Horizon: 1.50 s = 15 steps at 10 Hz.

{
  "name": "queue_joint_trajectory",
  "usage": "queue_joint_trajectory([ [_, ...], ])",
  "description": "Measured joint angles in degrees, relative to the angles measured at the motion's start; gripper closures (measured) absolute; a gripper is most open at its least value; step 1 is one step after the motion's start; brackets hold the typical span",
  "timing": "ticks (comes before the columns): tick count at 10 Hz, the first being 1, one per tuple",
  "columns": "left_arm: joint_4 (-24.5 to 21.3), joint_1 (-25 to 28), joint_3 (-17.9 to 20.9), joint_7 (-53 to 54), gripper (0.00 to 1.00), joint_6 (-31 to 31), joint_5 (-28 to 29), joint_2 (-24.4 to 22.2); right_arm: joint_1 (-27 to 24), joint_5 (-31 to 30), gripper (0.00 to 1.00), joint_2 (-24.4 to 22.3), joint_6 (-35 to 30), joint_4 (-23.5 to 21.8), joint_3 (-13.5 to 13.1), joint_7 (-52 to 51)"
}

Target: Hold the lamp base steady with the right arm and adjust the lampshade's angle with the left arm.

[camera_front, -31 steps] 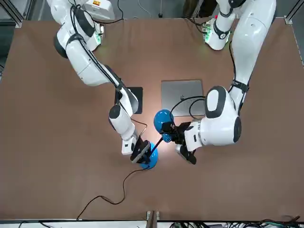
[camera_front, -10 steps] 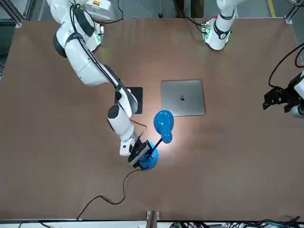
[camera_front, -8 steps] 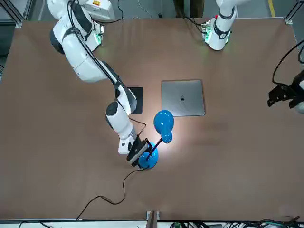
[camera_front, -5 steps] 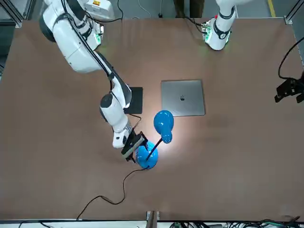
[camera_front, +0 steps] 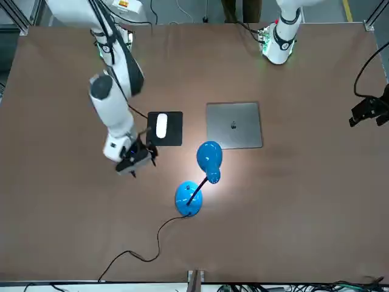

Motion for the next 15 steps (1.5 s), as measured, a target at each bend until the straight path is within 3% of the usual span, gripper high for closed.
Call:
queue_joint_trajectory([
  [3,0.9,-0.1,-2.0,-2.8,0.01,-2.3,1.6,-0.5,-0.8,7.1,0.0,-8.8,-21.7,3.8,-10.9,3.7],
  [5,1.2,0.0,-1.9,-2.5,0.01,-2.3,1.7,-0.6,-1.3,7.4,0.0,-12.7,-29.8,5.8,-17.0,8.7],
  [7,1.3,0.2,-1.7,-1.2,0.01,-2.3,1.7,-0.6,-3.2,6.4,0.0,-14.5,-40.2,10.8,-22.1,8.1],
  [10,1.4,0.2,-1.7,0.7,0.01,-2.3,1.7,-0.6,-5.2,1.6,0.0,-14.8,-46.3,14.6,-22.9,0.0],
  [15,1.5,0.1,-2.0,1.1,0.01,-2.3,1.7,-0.6,-7.8,1.7,0.0,-13.8,-43.0,14.2,-19.6,-6.2],
])
